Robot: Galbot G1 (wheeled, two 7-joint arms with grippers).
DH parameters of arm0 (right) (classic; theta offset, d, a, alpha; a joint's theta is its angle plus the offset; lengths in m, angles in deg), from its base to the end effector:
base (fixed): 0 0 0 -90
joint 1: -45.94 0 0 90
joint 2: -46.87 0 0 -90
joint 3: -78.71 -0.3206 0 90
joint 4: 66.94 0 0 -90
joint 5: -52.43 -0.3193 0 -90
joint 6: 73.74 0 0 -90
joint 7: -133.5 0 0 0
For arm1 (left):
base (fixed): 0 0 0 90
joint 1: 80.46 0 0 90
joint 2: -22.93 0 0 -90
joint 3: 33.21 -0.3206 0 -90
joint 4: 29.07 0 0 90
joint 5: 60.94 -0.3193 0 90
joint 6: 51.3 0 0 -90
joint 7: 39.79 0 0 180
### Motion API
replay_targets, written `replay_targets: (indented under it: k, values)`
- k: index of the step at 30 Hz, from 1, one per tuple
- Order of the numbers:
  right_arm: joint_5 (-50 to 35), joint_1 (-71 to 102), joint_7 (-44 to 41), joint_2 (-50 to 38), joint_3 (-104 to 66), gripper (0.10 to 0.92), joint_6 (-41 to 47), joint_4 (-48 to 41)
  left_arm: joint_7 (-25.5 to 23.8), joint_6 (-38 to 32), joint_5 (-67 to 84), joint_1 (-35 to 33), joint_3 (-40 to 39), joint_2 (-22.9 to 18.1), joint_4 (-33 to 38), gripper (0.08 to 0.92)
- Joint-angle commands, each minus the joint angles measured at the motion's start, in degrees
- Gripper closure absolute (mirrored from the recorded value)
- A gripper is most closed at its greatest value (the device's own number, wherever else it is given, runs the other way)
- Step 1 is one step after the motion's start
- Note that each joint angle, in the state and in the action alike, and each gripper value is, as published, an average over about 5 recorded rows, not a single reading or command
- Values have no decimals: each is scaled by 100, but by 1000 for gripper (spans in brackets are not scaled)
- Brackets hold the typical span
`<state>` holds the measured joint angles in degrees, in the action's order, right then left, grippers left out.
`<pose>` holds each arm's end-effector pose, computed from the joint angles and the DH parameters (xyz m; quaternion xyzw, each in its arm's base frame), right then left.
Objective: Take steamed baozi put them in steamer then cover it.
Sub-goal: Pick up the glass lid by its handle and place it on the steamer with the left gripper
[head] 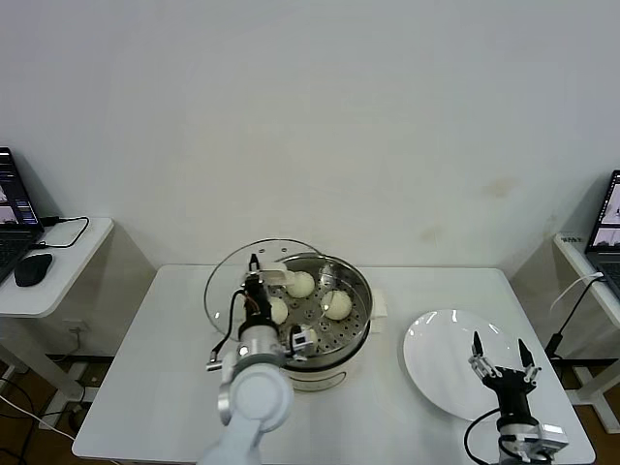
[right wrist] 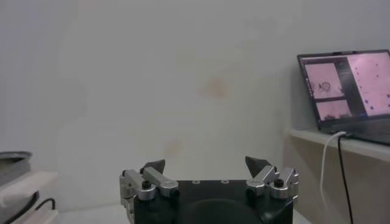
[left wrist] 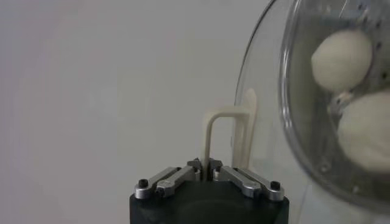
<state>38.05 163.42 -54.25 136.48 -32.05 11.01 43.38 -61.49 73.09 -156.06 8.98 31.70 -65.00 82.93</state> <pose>0.1520 -0.1076 -0.3146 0.1048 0.9937 0.0392 0.0079 0.2661 -0.1182 -0.2080 0.0513 -0.7420 -0.6661 0.0562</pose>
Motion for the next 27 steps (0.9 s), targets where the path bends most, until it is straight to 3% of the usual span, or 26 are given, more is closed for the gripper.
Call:
replay_targets:
  k: [1, 7, 27]
  values:
    - [76, -18, 3, 66, -29, 203, -16, -55, 86, 19, -42, 362, -659, -389, -485, 854]
    - [78, 9, 1, 67, -77, 203, -43, -79, 346, 24, 56, 421, -793, -398, -783, 854]
    - [133, -103, -5, 67, -34, 203, -66, -199, 424, 26, -50, 128, -685, -405, -840, 854]
